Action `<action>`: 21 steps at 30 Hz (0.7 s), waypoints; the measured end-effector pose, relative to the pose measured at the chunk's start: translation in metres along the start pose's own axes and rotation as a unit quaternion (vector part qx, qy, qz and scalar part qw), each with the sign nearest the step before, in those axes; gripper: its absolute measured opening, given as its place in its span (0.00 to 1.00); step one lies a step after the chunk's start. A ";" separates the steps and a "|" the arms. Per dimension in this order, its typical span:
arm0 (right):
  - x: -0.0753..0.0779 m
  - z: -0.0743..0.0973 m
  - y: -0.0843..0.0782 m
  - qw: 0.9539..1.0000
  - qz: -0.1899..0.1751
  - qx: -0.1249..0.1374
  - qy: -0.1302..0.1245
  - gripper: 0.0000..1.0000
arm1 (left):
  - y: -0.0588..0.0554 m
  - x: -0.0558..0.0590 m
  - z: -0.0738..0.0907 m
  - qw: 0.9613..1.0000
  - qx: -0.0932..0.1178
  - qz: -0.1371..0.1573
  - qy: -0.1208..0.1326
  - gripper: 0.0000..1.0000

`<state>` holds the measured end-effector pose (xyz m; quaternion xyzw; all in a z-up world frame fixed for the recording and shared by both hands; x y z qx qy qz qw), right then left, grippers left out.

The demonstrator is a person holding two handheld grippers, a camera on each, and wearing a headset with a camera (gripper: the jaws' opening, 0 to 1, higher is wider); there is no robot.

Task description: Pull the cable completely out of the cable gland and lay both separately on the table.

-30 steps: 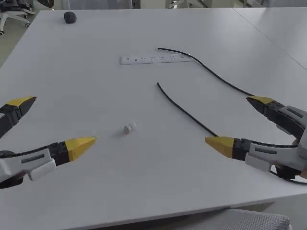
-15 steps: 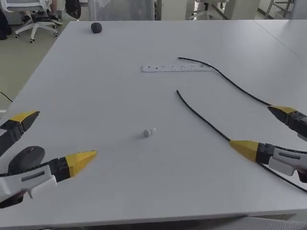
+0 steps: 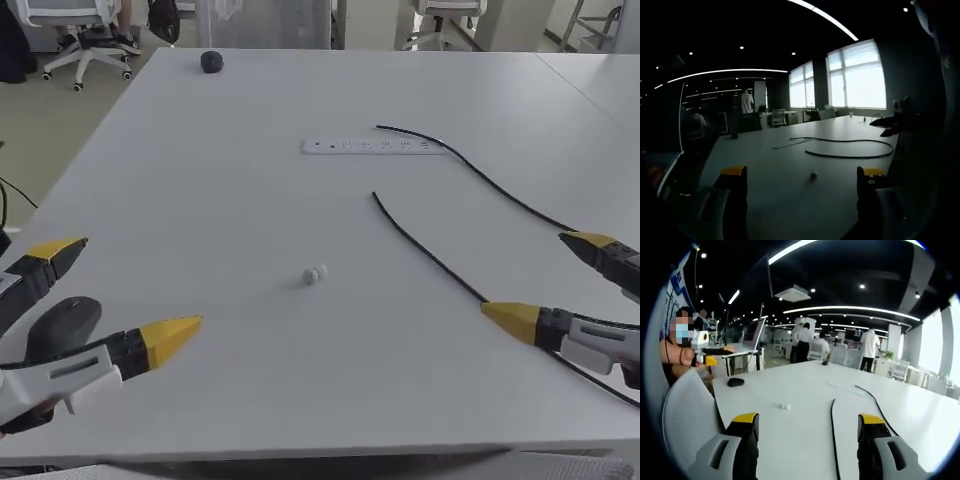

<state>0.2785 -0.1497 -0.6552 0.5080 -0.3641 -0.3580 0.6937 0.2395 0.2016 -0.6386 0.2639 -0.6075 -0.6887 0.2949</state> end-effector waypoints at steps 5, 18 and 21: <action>-0.001 0.002 0.001 1.000 -0.007 0.006 -0.002 0.81 | 0.001 0.003 -0.001 1.000 -0.001 -0.002 -0.006 0.91; -0.001 -0.008 0.000 1.000 0.000 -0.001 0.003 0.81 | -0.004 -0.001 -0.005 1.000 -0.013 0.006 0.000 0.89; 0.000 -0.012 0.001 1.000 0.001 -0.001 0.002 0.80 | -0.005 -0.002 -0.007 1.000 -0.022 0.004 0.000 0.89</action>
Point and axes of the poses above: the centre of the closed fingertips' face, and the gripper's own axes: z roughly backward along the fingers, x roughly to its right, y roughly out of its top, the point moved 2 cm from there along z, roughly backward along the fingers, and after that the axes turned 12 degrees about -y, right-handed, at the moved point
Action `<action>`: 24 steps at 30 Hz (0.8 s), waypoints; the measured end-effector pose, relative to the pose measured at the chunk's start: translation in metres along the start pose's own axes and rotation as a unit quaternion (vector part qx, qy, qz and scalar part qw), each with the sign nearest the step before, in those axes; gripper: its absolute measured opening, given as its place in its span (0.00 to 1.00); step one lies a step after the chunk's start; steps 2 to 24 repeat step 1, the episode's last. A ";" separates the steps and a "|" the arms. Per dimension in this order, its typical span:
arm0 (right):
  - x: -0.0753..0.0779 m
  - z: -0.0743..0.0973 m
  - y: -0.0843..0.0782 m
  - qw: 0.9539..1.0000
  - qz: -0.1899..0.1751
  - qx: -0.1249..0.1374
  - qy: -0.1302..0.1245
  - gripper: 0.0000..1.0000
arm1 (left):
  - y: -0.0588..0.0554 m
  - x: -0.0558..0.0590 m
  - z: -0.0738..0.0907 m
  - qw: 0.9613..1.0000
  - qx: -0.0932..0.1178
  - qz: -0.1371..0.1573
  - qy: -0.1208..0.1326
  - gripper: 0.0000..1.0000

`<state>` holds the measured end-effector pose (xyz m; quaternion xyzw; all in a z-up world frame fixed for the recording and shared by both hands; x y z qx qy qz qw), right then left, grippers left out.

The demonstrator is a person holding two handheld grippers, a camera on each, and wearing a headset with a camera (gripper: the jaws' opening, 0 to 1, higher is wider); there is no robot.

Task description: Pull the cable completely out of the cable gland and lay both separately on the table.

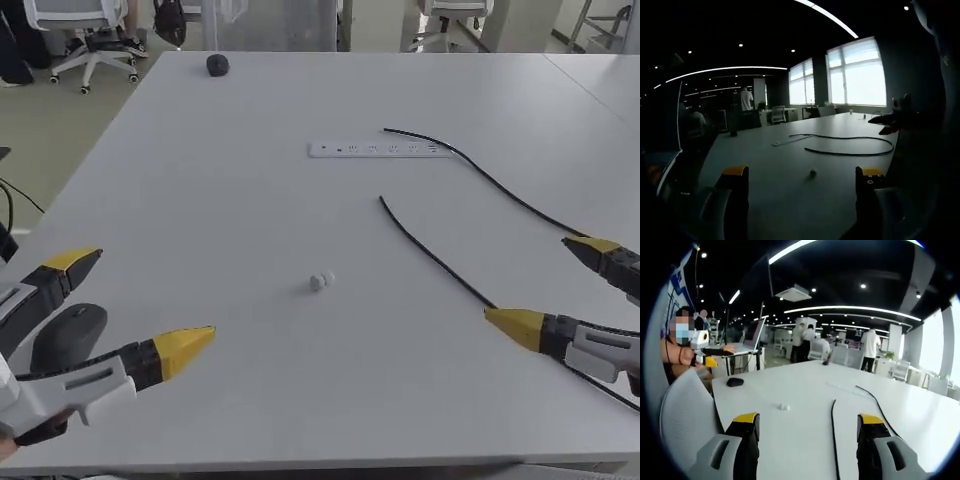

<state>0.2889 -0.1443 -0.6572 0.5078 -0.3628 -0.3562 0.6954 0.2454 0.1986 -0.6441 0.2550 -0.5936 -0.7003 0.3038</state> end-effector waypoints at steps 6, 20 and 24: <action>0.000 0.000 0.000 1.000 0.001 0.001 0.000 0.80 | 0.000 0.000 0.000 1.000 -0.002 0.002 0.000 0.88; 0.000 0.000 0.000 1.000 0.001 0.001 0.000 0.80 | 0.000 0.000 0.000 1.000 -0.002 0.002 0.000 0.88; 0.000 0.000 0.000 1.000 0.001 0.001 0.000 0.80 | 0.000 0.000 0.000 1.000 -0.002 0.002 0.000 0.88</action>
Point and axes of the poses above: the centre of the closed fingertips' face, and the gripper's own axes: z roughly backward along the fingers, x roughly to its right, y roughly out of its top, the point moved 2 cm from there along z, roughly backward along the fingers, and after that the axes turned 12 degrees about -y, right-handed, at the moved point
